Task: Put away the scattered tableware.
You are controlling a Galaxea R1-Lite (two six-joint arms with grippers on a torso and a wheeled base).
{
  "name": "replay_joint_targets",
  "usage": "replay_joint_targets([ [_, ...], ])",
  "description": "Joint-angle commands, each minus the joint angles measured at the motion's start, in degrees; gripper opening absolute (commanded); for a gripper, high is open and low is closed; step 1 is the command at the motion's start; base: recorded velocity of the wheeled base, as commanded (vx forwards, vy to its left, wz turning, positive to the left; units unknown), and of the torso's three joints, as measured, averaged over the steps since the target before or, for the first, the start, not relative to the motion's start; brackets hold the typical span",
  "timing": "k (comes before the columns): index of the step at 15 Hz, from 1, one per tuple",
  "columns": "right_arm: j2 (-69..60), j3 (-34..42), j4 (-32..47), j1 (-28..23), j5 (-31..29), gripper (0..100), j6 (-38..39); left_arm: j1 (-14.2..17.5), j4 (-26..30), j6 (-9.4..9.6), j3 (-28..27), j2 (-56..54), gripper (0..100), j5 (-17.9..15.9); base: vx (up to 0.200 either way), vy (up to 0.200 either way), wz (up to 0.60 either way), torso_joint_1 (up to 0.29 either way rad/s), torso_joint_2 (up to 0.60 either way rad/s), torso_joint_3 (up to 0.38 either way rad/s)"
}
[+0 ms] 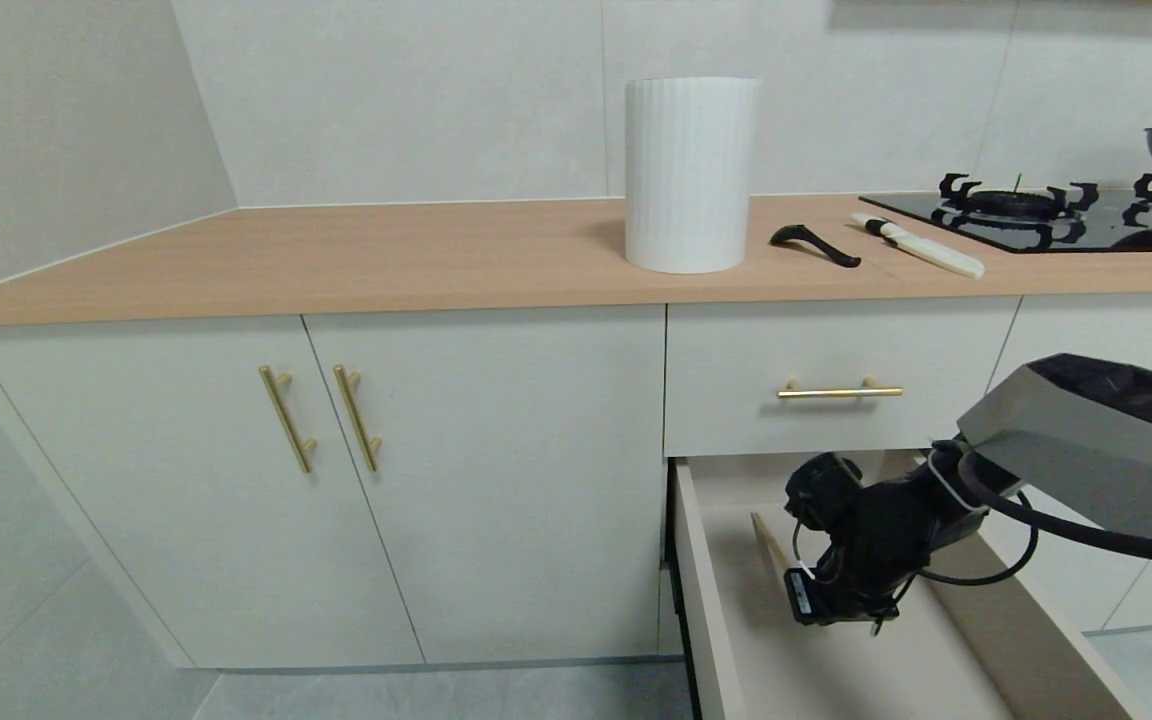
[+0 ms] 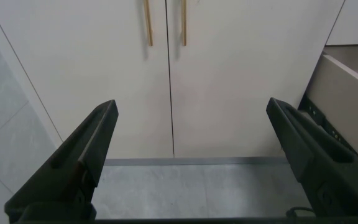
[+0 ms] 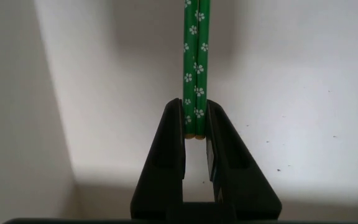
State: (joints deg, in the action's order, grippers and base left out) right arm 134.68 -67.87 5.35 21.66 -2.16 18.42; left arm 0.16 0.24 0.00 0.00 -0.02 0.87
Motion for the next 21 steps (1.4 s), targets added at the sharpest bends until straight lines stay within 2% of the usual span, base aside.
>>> replay_joint_targets([
  [1, 0.8, 0.0, 0.0, 0.6, -0.3, 0, 0.0, 0.0, 0.0, 0.00, 0.0, 0.0, 100, 0.0, 0.000, 0.000, 0.00, 0.000, 0.00, 0.000],
  [8, 0.8, 0.1, 0.0, 0.6, -0.7, 0, 0.0, 0.0, 0.0, 0.00, 0.0, 0.0, 100, 0.0, 0.000, 0.000, 0.00, 0.000, 0.00, 0.000],
  [9, 0.8, 0.1, 0.0, 0.6, -0.7, 100, 0.0, 0.0, 0.0, 0.00, 0.0, 0.0, 100, 0.0, 0.000, 0.000, 0.00, 0.000, 0.00, 0.000],
  [18, -0.8, 1.1, 0.5, 0.5, -0.5, 100, 0.2, 0.0, 0.0, 0.00, 0.0, 0.0, 100, 0.0, 0.000, 0.000, 0.00, 0.000, 0.00, 0.000],
  [21, -9.6, 4.6, 0.5, -1.1, 0.4, 100, 0.1, 0.0, 0.0, 0.00, 0.0, 0.0, 100, 0.0, 0.000, 0.000, 0.00, 0.000, 0.00, 0.000],
])
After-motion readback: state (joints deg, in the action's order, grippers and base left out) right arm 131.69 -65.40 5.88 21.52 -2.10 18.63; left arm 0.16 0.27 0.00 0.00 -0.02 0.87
